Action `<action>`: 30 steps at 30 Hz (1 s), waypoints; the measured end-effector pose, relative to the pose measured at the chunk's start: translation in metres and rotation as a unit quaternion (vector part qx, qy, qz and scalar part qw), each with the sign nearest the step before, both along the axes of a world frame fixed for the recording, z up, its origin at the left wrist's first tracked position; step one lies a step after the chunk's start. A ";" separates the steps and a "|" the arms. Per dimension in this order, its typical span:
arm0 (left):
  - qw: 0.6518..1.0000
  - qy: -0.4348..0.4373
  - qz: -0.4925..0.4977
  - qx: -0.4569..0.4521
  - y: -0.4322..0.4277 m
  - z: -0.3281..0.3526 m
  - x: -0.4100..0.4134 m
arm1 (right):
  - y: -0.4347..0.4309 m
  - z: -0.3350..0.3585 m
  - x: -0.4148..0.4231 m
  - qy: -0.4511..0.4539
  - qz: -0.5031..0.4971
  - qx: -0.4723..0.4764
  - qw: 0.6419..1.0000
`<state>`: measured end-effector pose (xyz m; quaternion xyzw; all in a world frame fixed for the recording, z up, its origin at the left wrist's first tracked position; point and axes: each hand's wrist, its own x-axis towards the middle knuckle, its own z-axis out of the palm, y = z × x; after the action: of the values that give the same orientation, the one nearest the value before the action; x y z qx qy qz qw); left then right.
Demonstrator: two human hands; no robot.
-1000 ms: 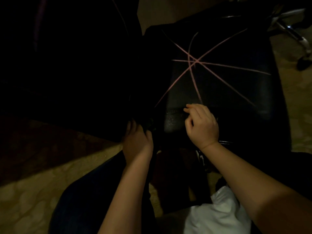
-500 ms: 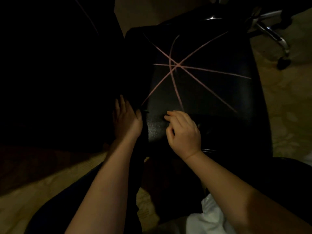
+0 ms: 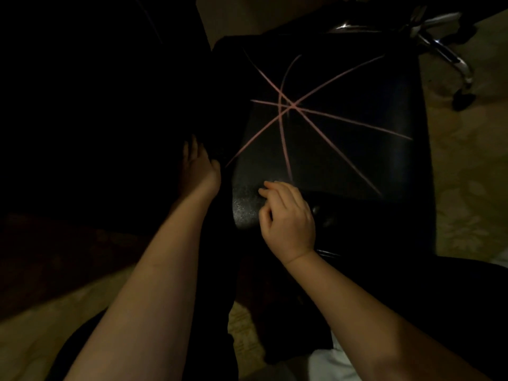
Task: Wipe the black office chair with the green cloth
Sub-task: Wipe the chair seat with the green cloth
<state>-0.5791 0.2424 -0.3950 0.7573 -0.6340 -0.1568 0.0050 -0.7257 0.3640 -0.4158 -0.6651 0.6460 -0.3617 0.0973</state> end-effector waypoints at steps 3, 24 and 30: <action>1.000 -0.024 0.005 0.012 0.023 0.003 -0.010 | 0.002 0.004 -0.002 -0.008 0.006 0.019 1.000; 0.997 0.044 -0.026 -0.056 0.166 -0.002 -0.061 | 0.000 0.027 -0.154 -0.023 -0.208 0.084 0.974; 0.997 0.035 -0.009 -0.063 0.154 -0.007 -0.065 | 0.002 0.019 -0.145 0.022 -0.175 0.063 0.982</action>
<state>-0.6439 0.3968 -0.4020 0.7438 -0.6489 -0.1424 0.0736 -0.8711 0.3665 -0.3967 -0.5424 0.7755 -0.3174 0.0602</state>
